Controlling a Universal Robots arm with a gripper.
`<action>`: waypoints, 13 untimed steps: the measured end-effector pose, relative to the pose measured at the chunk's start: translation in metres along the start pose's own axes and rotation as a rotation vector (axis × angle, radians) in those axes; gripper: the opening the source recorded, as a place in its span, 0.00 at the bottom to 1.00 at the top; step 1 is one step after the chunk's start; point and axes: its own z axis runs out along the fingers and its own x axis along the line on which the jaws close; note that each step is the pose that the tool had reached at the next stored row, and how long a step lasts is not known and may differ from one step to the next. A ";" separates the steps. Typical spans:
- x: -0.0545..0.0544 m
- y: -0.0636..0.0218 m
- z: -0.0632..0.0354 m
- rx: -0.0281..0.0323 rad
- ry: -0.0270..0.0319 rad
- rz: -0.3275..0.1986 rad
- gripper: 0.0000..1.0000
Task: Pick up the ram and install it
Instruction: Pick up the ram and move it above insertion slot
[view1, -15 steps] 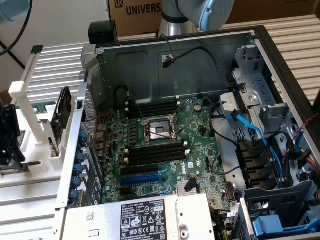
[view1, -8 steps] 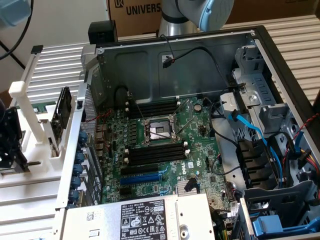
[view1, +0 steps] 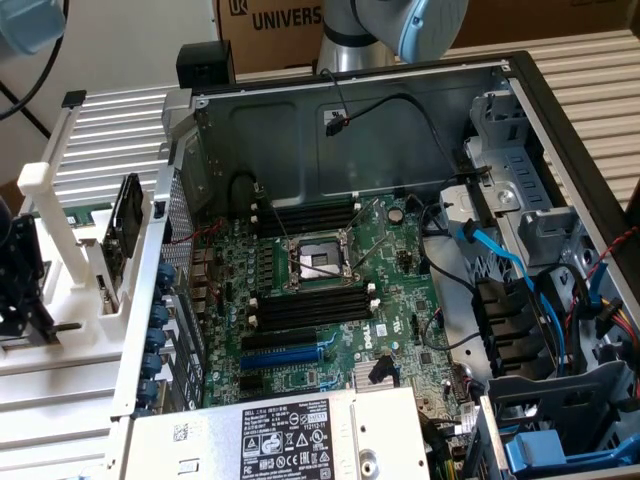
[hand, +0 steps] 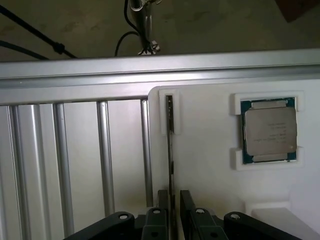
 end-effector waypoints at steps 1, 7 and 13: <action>0.000 -0.0002 0.0001 -0.0035 0.0001 0.000 0.24; 0.000 -0.0016 0.0001 -0.0043 0.0002 0.000 0.24; 0.000 -0.0016 0.0002 -0.0043 0.0002 0.000 0.24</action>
